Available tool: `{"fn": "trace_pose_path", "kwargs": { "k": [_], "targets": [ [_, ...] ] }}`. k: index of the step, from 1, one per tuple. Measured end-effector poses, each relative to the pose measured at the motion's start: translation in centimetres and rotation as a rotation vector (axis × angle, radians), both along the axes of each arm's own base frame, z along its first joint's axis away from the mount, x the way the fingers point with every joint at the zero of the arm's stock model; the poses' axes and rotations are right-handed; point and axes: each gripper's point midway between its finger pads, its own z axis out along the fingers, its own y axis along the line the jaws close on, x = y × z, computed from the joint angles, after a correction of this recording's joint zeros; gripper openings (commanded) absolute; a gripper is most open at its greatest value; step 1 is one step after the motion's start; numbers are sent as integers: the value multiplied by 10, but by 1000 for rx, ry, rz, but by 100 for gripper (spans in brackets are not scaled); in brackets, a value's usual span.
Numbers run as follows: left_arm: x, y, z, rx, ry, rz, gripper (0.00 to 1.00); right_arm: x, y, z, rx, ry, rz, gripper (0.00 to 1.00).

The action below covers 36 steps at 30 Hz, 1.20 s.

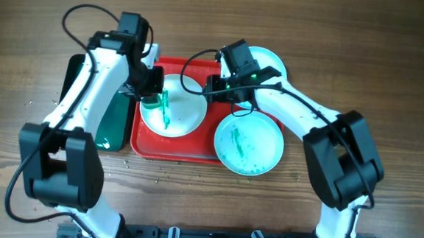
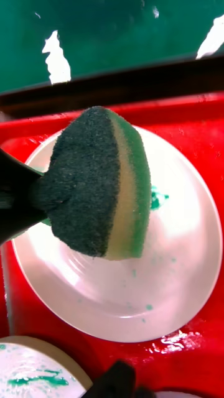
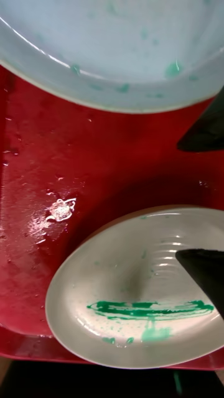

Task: Clean dirty plates on tray and stack at the side
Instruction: 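Scrub the held plate with the sponge in the left gripper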

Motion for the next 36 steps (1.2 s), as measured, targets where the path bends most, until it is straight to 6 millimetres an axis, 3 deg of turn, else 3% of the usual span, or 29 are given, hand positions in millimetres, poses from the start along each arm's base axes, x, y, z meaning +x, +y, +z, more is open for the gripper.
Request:
{"fn": "trace_pose_path", "kwargs": {
  "k": [4,8,12,15,23,28,31,36],
  "targets": [
    [7,-12,-9,4,-18,-50,4,-12,10,-17,-15,41,14,34],
    [13,-5,-17,44,-18,-17,4,-16,16,-18,-28,39,15,22],
    [17,3,-23,64,-19,27,4,-21,21,-22,-75,16,-2,19],
    [19,3,-22,63,-25,36,4,-26,25,-31,-101,21,-11,5],
    [21,-1,-25,56,-36,52,4,-25,4,-26,-227,74,-87,4],
    [12,-21,-53,47,-46,32,4,-16,1,-22,-231,49,-106,4],
    [0,-27,-75,53,-41,50,4,-13,5,-31,-206,64,-102,4],
    [3,-24,-83,57,-96,102,4,-9,7,-34,-88,140,-69,4]
  ]
}}
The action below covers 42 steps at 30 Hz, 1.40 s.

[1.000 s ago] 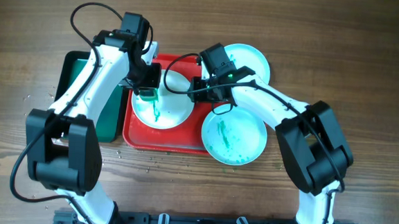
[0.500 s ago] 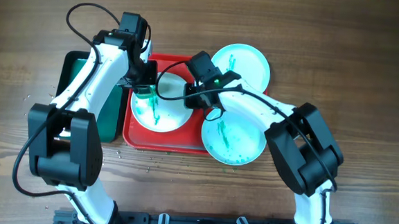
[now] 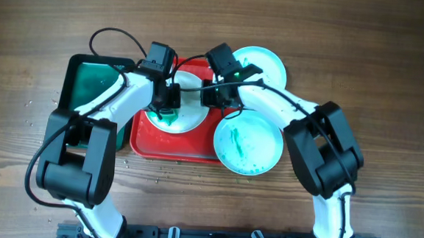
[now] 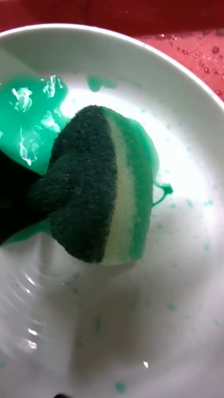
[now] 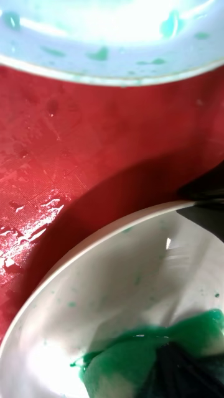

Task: Clean dirty plates on tray and stack at the side
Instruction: 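Scrub the held plate with the sponge in the left gripper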

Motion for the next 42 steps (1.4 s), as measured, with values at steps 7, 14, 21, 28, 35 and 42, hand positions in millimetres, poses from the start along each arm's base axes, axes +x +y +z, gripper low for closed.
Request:
{"fn": "trace_pose_path", "kwargs": {
  "k": [7,14,21,28,35,42],
  "targets": [
    [-18,-11,0,-42,65,-116,4,0,2,-2,52,26,31,5],
    [-11,-28,9,-112,60,-222,4,1,3,-1,56,19,38,5],
    [20,41,13,89,-24,99,4,2,4,-1,61,16,39,5],
    [-32,-25,14,-209,178,-177,4,3,6,-1,73,16,44,5],
    [13,-28,16,-108,-12,-112,4,3,6,-1,74,16,44,5],
    [-1,6,4,9,74,198,4,2,7,-2,76,17,48,5]
  ]
}}
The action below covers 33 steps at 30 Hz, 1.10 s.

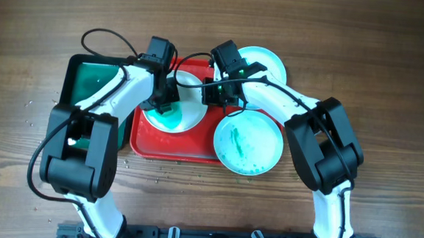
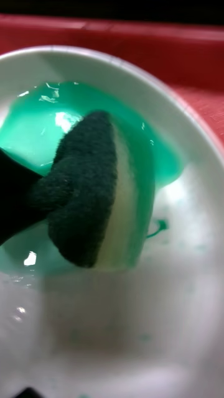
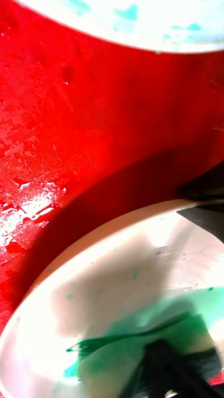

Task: Clean dirty plates on tray and stack at the side
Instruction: 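Scrub the held plate with the sponge in the left gripper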

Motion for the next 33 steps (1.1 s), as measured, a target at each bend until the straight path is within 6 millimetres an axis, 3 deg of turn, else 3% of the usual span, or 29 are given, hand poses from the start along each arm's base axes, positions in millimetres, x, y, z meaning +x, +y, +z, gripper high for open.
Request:
{"fn": "trace_pose_path", "kwargs": {
  "k": [2,5,7,8,11,14,17,20,24,26,28,30,33],
  "targets": [
    [-11,-12,-1,-58,47,-43,4,0,0,0,0,0,0,5],
    [-30,-57,4,-275,109,-216,4,0,0,0,0,0,0,5],
    [-33,-77,8,-361,102,-289,4,0,0,0,1,-1,0,5],
    [-26,-78,8,-356,77,-284,4,1,0,0,2,-2,0,5],
    [-2,-56,3,-240,0,-173,4,1,0,0,2,-3,0,5],
    [24,-18,2,-63,-94,-7,4,1,1,0,3,-4,0,5],
    [29,7,3,46,-121,96,4,1,1,0,4,-6,0,5],
    [15,2,-1,25,-60,64,4,1,1,0,4,-5,0,6],
    [-6,-34,-1,-136,20,-202,4,1,1,1,7,-3,1,9],
    [-2,-43,1,-164,-6,-260,4,1,1,1,18,5,4,10],
    [14,-39,3,-120,-71,-237,4,-1,-2,0,23,22,2,10],
    [35,-21,5,-6,-155,-173,4,-1,-3,1,30,30,1,10],
    [45,1,1,119,-186,-104,4,-1,-3,0,33,31,4,9]
  ]
}}
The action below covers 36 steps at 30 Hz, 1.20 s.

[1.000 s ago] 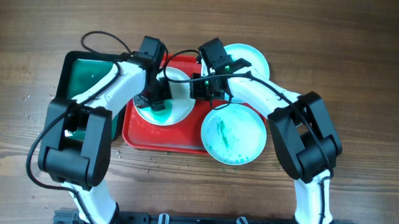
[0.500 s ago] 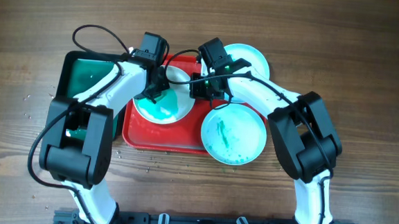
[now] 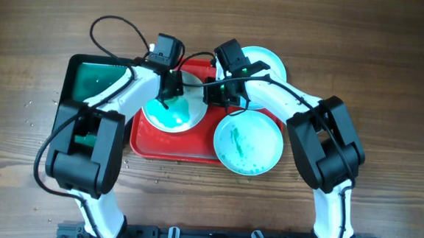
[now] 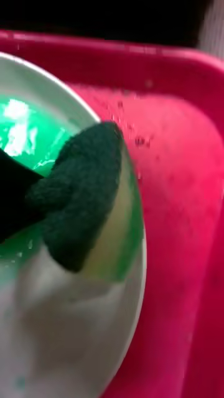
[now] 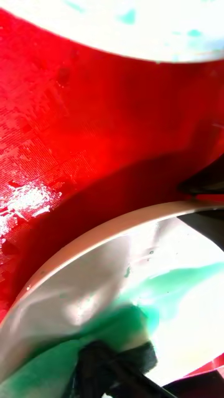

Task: Clean dirty plates on tray and stack at the side
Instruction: 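Scrub the held plate with the sponge in the left gripper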

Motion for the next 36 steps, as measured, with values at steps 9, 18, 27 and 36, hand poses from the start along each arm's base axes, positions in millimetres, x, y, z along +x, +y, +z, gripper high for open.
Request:
{"fn": "trace_pose_path", "kwargs": {
  "k": [9,18,27,36],
  "targets": [
    [-53,-71,-1,-358,239,-269,4,3,-2,0,4,-4,-5,9],
    [-16,-30,-5,-250,121,37,4,0,5,1,19,-5,12,9],
    [-36,-14,-3,-364,234,-30,4,0,5,2,22,-3,16,8],
    [-9,-59,16,-571,79,-228,4,-3,4,1,28,7,38,9]
  ]
}}
